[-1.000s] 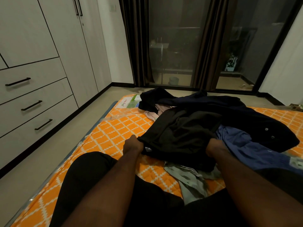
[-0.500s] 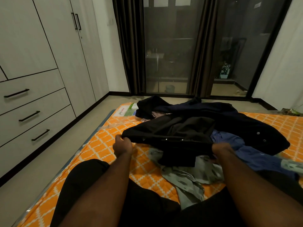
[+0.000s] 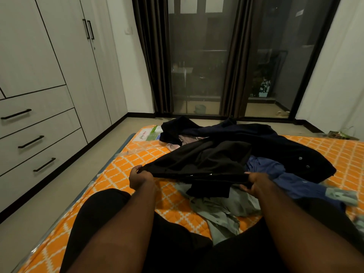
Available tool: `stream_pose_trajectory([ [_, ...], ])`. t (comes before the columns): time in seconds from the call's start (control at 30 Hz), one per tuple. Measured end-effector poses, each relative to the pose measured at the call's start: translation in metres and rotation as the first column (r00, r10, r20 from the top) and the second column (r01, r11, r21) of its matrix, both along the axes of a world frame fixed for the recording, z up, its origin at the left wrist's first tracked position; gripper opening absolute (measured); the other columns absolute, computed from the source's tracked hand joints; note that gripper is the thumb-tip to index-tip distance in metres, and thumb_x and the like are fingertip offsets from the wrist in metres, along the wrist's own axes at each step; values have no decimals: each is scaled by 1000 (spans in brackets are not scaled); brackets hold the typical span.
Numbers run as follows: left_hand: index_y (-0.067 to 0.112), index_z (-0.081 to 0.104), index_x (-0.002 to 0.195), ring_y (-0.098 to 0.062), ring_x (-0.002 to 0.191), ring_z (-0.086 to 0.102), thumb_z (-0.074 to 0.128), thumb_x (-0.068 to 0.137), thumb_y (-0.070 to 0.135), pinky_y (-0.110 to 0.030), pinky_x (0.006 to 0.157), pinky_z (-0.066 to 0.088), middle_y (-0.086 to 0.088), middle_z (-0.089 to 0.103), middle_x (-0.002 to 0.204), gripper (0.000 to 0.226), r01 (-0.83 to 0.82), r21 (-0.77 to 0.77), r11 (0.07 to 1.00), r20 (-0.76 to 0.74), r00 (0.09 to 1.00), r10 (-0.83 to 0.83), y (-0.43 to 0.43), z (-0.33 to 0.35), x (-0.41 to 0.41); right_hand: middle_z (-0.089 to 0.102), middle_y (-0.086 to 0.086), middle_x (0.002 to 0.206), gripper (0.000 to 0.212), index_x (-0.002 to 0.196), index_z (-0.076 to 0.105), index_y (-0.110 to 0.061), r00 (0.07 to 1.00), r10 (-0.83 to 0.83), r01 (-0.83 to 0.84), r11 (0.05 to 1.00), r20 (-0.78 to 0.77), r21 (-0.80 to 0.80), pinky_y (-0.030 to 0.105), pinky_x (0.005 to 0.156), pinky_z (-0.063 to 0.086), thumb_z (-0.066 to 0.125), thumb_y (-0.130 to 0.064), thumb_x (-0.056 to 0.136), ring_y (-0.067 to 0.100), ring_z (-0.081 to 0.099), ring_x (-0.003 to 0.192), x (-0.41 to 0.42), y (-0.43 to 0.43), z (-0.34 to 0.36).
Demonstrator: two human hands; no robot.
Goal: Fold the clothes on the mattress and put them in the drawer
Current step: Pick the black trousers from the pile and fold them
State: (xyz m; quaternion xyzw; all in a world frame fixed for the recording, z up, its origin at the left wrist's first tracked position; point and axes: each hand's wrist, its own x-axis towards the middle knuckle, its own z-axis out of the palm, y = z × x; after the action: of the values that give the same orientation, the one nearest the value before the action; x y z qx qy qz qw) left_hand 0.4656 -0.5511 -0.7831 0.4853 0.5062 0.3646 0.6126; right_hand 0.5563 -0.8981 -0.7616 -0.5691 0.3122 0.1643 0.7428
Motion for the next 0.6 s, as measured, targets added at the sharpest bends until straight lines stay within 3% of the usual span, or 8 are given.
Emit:
stream_pose_trajectory([
  [0.07,11,75,108,-32,103,65,43,94,-13,-36,80,56,-11,66,116,42,16,19,1000,14,1000,-17,-3,1,-4,60,20,111,38,137,55,-6,999,43,-41,996,25,-75,41,58,57,58,-3,100,33,59,100,-2,-1,0],
  [0.13,14,76,108,-32,108,65,43,94,-13,-40,90,58,-11,67,122,45,60,79,995,17,998,-62,0,4,-4,58,17,96,17,112,64,-8,991,122,-113,981,52,-156,38,50,57,59,0,98,27,57,81,-6,-1,6],
  [0.2,16,77,109,-31,110,65,41,93,-14,-41,95,57,-8,68,124,49,129,133,983,-19,992,-127,0,10,-4,61,18,102,18,87,65,-10,976,181,-152,963,119,-222,38,60,58,59,5,95,26,60,86,-10,3,10],
  [0.23,15,77,110,-31,111,64,39,93,-13,-42,97,55,-8,68,124,50,164,153,975,-29,986,-161,-1,15,-5,63,17,104,22,85,66,-10,965,209,-166,955,161,-244,39,67,58,57,8,93,27,62,91,-14,6,14],
  [0.33,12,77,106,-31,107,64,41,95,-1,-43,95,54,-8,70,117,41,229,174,958,-12,973,-231,-10,28,-5,64,15,107,23,103,67,-3,942,202,-161,972,269,-169,38,67,55,54,11,90,30,61,103,-22,17,22],
  [0.4,12,75,95,-31,94,64,50,98,18,-45,85,53,-10,70,100,26,278,227,933,-27,960,-279,-17,33,-6,66,13,107,22,107,65,-6,926,193,-145,975,325,-166,38,71,55,62,0,86,30,62,103,-25,24,26],
  [0.5,13,69,106,-25,93,61,66,93,26,-39,82,52,-6,65,101,19,439,445,781,-122,893,-433,-32,36,-9,72,11,103,18,96,67,-11,894,225,-101,943,387,-316,42,77,57,78,-20,84,31,67,95,-31,30,28],
  [0.6,16,60,123,-21,104,54,71,87,14,-31,89,46,-10,56,117,38,547,638,542,-289,822,-490,-43,37,-9,72,14,102,19,84,66,-19,818,336,-22,829,467,-558,41,77,60,82,-10,78,29,68,88,-37,39,30],
])
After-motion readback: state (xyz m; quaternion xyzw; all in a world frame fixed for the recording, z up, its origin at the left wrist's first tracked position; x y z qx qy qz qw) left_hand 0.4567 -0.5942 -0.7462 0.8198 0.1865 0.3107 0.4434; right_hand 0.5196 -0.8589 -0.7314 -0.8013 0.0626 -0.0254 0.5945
